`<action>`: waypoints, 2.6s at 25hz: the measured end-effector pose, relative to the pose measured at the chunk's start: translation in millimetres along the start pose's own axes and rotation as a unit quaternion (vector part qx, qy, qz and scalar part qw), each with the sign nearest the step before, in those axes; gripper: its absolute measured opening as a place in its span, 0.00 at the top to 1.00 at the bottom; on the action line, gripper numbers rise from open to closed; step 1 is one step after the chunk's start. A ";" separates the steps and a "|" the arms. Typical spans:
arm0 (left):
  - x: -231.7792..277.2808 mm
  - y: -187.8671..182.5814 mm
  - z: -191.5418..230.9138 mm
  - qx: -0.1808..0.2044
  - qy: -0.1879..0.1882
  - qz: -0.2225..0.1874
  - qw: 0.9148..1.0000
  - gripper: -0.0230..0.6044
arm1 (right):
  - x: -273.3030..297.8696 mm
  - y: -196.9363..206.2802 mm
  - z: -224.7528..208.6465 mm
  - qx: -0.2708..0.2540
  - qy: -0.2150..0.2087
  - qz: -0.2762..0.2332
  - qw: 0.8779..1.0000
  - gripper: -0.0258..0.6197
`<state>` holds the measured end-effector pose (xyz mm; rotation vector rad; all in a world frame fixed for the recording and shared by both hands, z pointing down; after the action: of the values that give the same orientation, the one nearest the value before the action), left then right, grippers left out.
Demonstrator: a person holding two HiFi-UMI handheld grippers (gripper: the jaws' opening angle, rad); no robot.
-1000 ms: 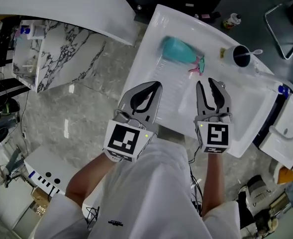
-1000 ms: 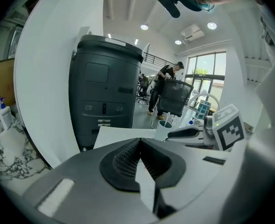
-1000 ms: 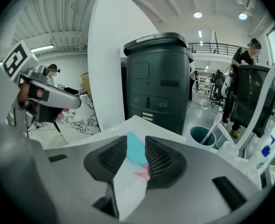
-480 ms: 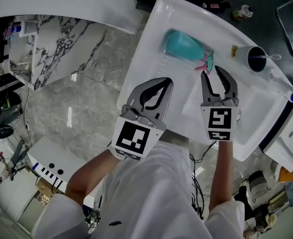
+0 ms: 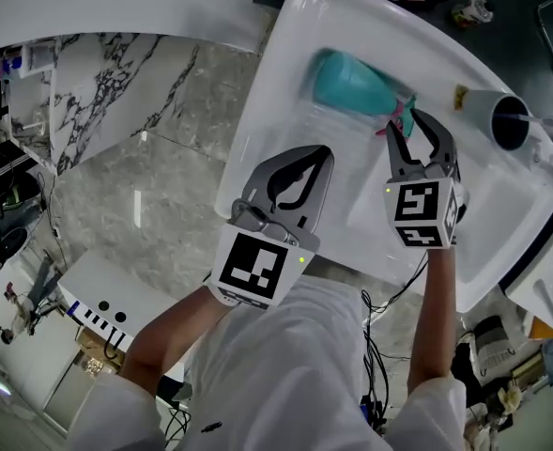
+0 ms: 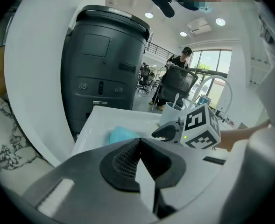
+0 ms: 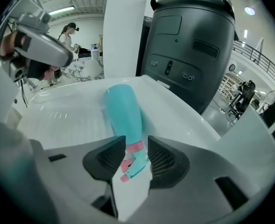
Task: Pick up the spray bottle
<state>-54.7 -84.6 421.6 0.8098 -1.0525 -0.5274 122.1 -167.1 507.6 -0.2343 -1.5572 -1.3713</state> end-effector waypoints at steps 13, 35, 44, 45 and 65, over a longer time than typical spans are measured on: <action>17.0 29.1 7.5 -0.022 0.000 0.020 1.000 0.96 | 32.2 20.3 4.4 -0.061 0.002 0.036 0.997 0.78; 0.0 49.8 12.8 -0.045 -0.018 0.017 0.999 0.96 | 48.0 6.8 -1.1 -0.119 -0.060 0.072 0.988 0.78; -14.3 53.7 12.2 -0.042 -0.025 0.009 0.999 0.96 | 44.9 12.2 2.6 -0.118 -0.048 0.063 0.990 0.78; -17.0 52.6 12.5 -0.041 -0.025 0.007 0.999 0.96 | 43.5 12.1 3.9 -0.114 -0.048 0.061 0.990 0.78; -87.4 14.4 -15.7 0.003 -0.016 -0.037 0.999 0.96 | -71.0 -25.1 37.5 0.054 0.017 -0.069 0.996 0.78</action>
<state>-76.7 -7.5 380.9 0.8502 -1.0566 -0.6009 118.2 -112.8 443.5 -0.0384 -1.6393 -1.3843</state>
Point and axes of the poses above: the fingertips, and each gripper's own axes: x forward along the fingers, z to its left, y out of its underside, the point moved 10 cm from there along -x, backward along the fingers, and after that the axes turned 3 degrees about -z, right-handed, at the moved point
